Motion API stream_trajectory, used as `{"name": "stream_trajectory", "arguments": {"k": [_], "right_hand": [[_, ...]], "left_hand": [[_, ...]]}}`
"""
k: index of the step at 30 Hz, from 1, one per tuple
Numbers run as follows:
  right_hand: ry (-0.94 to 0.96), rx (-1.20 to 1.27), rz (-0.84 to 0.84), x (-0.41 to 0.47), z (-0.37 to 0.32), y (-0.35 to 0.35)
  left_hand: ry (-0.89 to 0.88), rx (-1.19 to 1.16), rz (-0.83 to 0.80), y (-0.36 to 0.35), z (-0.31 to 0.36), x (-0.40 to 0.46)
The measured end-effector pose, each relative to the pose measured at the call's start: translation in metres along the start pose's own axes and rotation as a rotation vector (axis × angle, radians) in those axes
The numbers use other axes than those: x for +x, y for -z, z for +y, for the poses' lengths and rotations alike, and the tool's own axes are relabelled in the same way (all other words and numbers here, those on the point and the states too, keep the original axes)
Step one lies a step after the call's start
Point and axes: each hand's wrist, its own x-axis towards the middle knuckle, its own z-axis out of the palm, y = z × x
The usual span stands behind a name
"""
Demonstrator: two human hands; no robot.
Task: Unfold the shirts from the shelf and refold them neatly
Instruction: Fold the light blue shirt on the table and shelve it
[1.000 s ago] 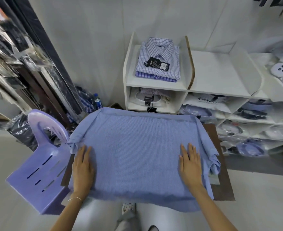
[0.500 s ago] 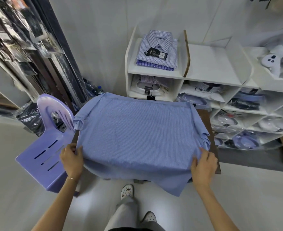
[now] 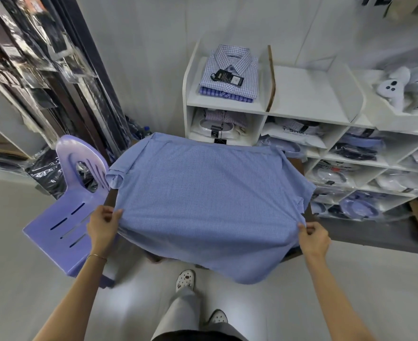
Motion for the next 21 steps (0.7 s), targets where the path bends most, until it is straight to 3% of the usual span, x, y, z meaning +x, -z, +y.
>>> {"name": "stream_trajectory", "arguments": {"k": [5,9,15,21], "right_hand": [[0.015,-0.053,-0.050,-0.006,-0.002,0.002],[-0.023,-0.034,-0.093,-0.003,-0.006,0.004],[-0.170,0.229,0.034,0.022,-0.028,0.003],[-0.218,0.211,0.043,0.060,-0.063,0.008]], "left_hand": [[0.012,0.130,0.117,-0.003,-0.002,-0.002],[-0.215,0.137,0.133,-0.029,0.032,-0.010],[-0.627,0.141,-0.292,-0.108,0.092,-0.030],[-1.040,0.254,-0.678,-0.181,0.126,-0.066]]}}
